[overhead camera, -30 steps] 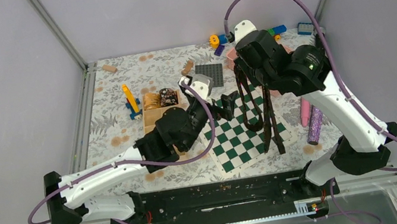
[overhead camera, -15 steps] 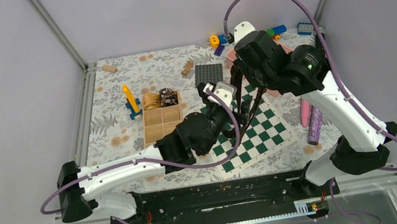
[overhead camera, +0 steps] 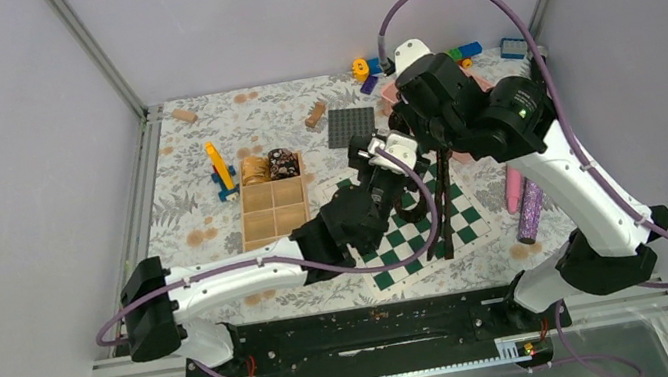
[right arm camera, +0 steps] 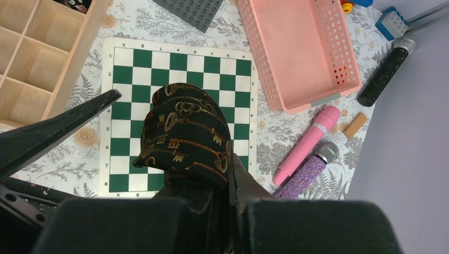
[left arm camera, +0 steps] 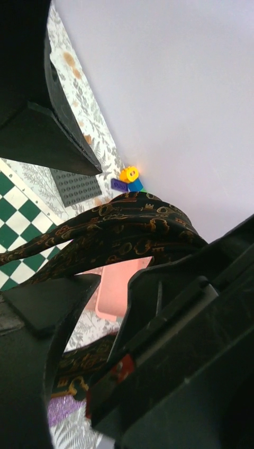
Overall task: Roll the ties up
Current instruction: Flatten out the tie at the center of the board.
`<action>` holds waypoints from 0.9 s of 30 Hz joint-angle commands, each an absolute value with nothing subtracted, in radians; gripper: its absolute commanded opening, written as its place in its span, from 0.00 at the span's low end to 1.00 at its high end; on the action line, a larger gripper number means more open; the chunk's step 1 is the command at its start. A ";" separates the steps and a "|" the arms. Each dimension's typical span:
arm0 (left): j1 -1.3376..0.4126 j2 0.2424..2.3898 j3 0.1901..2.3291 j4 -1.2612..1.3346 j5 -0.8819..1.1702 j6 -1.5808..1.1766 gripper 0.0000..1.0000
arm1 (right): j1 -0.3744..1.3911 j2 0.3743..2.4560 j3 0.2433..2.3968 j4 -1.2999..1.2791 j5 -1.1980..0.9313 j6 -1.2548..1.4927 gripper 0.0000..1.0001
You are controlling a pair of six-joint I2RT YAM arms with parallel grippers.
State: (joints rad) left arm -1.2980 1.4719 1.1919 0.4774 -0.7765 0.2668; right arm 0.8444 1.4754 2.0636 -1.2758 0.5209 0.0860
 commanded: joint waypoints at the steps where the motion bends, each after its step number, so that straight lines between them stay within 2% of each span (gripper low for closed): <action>1: -1.302 1.511 1.249 0.607 -0.904 0.392 0.69 | 0.851 1.433 2.044 -1.287 0.503 0.113 0.00; 7: -1.294 1.500 1.164 0.788 -0.961 0.519 0.62 | 0.851 1.397 2.006 -1.286 0.533 0.123 0.00; 14: -1.249 1.407 1.065 0.743 -0.906 0.408 0.52 | 0.850 1.352 1.966 -1.282 0.544 0.128 0.00; 27: -1.197 1.363 1.013 0.622 -0.639 0.246 0.54 | 0.851 1.278 1.915 -1.236 0.431 0.106 0.00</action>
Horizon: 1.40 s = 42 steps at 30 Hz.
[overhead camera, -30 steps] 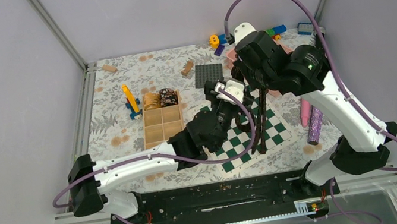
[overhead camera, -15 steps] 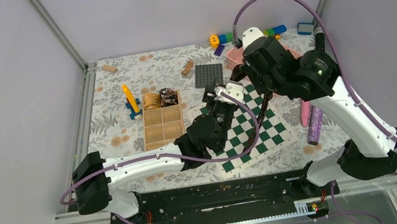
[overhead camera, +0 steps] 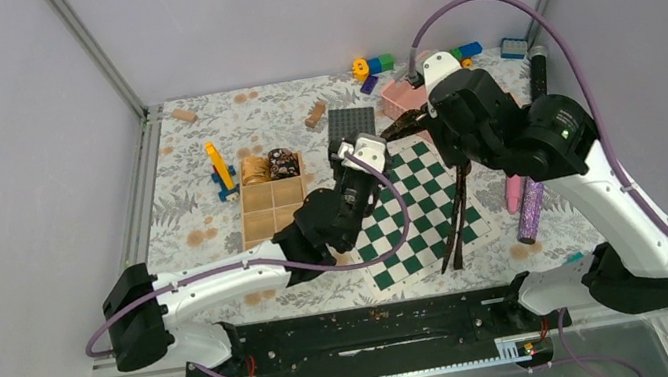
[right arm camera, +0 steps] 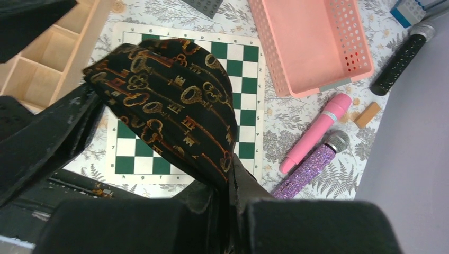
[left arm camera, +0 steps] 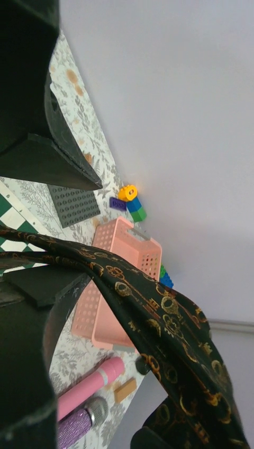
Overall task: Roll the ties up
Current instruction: Flatten out the tie at the center of the board.
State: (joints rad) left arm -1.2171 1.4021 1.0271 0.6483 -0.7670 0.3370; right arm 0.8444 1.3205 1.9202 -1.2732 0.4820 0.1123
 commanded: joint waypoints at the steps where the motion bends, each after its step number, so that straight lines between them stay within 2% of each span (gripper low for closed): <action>1: -1.193 1.362 1.010 0.614 -0.617 0.235 0.54 | 0.851 1.271 1.914 -1.231 0.423 0.105 0.00; 9: -1.186 1.391 1.017 0.605 -0.543 0.215 0.53 | 0.851 1.247 1.927 -1.236 0.384 0.093 0.00; 21: -1.187 1.432 1.030 0.595 -0.483 0.087 0.58 | 0.851 1.214 1.938 -1.198 0.351 0.085 0.00; 25: -1.187 1.392 1.003 0.542 -0.465 -0.010 0.67 | 0.851 1.207 1.942 -1.177 0.401 0.086 0.00; 32: -1.187 1.162 0.852 0.494 -0.456 -0.235 0.85 | 0.851 1.209 1.965 -1.152 0.507 0.100 0.00; 42: -1.190 0.936 0.633 0.529 -0.410 -0.347 0.91 | 0.851 1.199 1.995 -1.094 0.517 0.133 0.00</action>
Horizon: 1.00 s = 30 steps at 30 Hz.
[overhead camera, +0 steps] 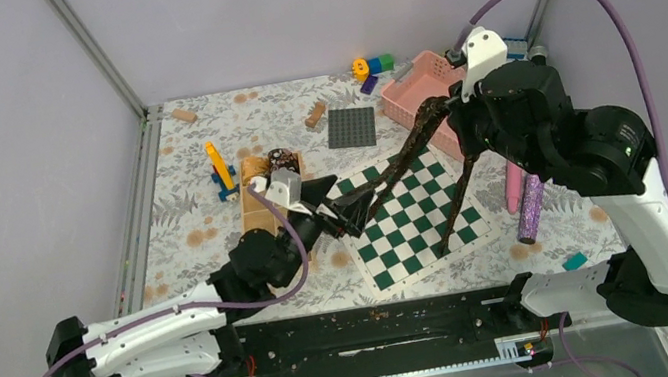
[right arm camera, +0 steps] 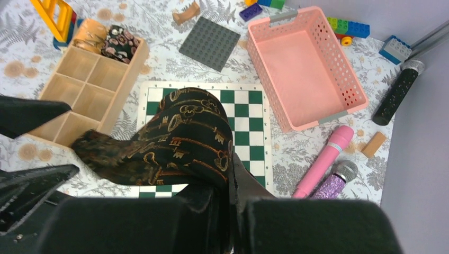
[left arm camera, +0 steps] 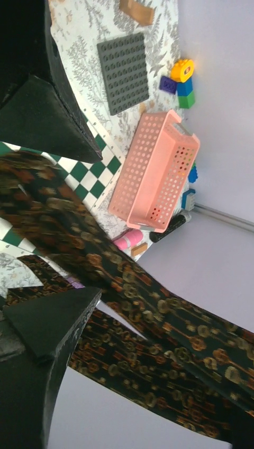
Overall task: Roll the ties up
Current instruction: Flatten out the tie at the center of the board.
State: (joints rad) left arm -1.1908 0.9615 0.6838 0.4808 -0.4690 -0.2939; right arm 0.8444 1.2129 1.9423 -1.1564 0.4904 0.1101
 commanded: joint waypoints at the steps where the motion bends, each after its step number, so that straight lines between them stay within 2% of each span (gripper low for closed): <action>1: -1.193 0.933 0.626 0.530 -0.391 -0.338 0.92 | 0.850 1.201 1.997 -1.092 0.503 0.133 0.00; 10: -1.199 1.007 0.637 0.543 -0.412 -0.278 0.94 | 0.851 1.207 1.985 -1.087 0.488 0.134 0.00; 18: -1.269 1.090 0.646 0.650 -0.477 -0.202 0.94 | 0.851 1.221 1.992 -1.108 0.532 0.130 0.00; 30: -1.321 1.184 0.620 0.811 -0.592 -0.116 0.94 | 0.851 1.246 2.003 -1.109 0.458 0.154 0.00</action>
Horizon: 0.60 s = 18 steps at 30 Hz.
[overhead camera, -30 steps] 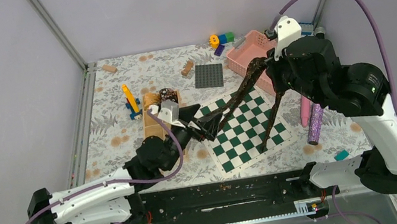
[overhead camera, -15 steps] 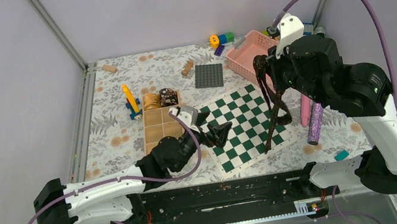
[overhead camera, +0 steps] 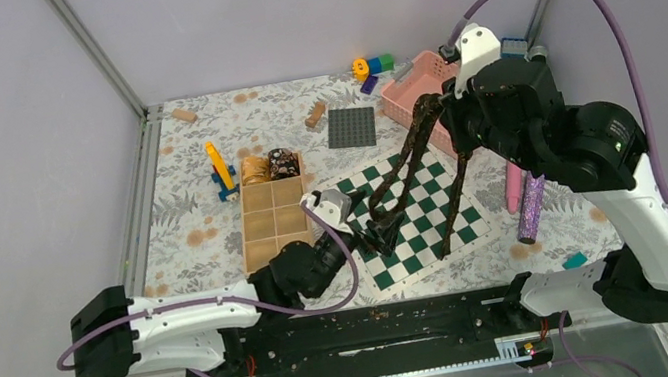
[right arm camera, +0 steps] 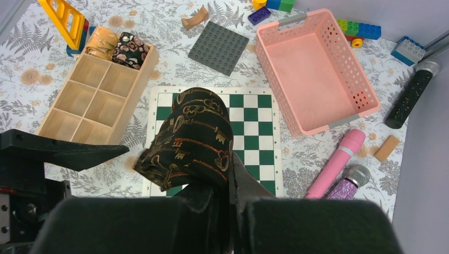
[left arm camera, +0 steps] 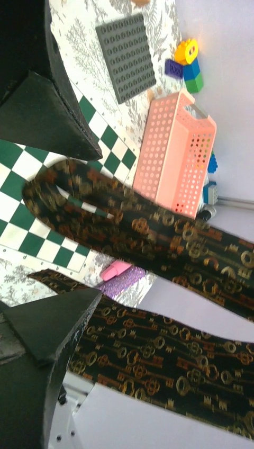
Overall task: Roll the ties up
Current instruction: Flatten out the tie at the center of the board.
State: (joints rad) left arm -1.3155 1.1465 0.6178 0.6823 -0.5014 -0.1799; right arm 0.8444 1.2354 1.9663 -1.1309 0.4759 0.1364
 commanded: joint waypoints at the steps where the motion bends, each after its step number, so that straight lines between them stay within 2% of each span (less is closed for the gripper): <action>1: -1.320 1.198 0.625 0.819 -0.617 -0.104 0.94 | 0.852 1.247 2.005 -1.109 0.454 0.156 0.00; 6: -1.321 1.281 0.634 0.917 -0.681 -0.014 0.93 | 0.850 1.253 2.011 -1.108 0.434 0.163 0.00; 18: -1.337 1.325 0.641 0.953 -0.548 -0.063 0.94 | 0.851 1.255 2.003 -1.110 0.458 0.155 0.00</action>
